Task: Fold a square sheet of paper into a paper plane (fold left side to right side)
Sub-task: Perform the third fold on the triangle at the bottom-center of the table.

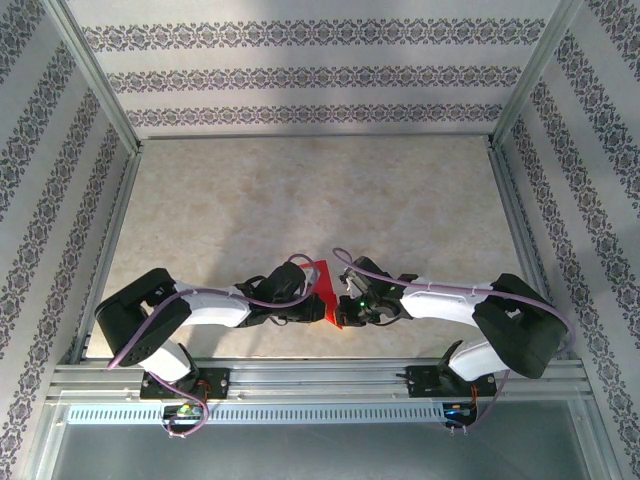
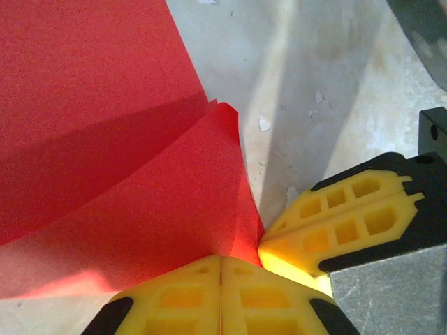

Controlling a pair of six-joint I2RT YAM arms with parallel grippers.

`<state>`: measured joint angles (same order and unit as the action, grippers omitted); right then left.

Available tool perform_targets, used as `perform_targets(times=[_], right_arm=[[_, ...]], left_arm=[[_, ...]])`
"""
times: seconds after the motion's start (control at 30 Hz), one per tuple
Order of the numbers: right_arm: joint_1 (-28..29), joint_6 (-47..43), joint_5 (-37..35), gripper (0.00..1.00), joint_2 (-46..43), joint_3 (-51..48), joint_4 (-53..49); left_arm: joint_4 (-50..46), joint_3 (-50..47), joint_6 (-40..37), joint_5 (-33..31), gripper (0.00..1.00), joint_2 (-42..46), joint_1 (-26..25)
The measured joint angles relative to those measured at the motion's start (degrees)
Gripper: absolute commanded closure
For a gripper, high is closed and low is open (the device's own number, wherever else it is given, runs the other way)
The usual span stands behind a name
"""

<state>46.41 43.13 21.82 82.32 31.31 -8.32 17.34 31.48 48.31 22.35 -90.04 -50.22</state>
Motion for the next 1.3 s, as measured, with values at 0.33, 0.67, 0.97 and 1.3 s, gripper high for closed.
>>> perform_targets(times=[0.33, 0.67, 0.97, 1.3], right_arm=[[0.3, -0.9, -0.5, 1.0, 0.6, 1.1, -1.6], [0.5, -1.5, -0.9, 1.0, 1.1, 2.1, -3.1], [0.7, -1.6, -1.5, 1.0, 1.4, 2.7, -4.0], [0.7, -2.0, -1.5, 1.0, 1.5, 2.8, -4.3]], left_arm=[[2.2, 0.0, 2.2, -1.0, 0.91, -2.2, 0.0], [1.7, 0.0, 3.1, -3.0, 0.91, -2.2, 0.0], [3.1, -1.0, 5.1, -2.3, 0.91, -2.2, 1.1], [3.8, -4.2, 5.7, -0.1, 0.91, 0.4, 7.2]])
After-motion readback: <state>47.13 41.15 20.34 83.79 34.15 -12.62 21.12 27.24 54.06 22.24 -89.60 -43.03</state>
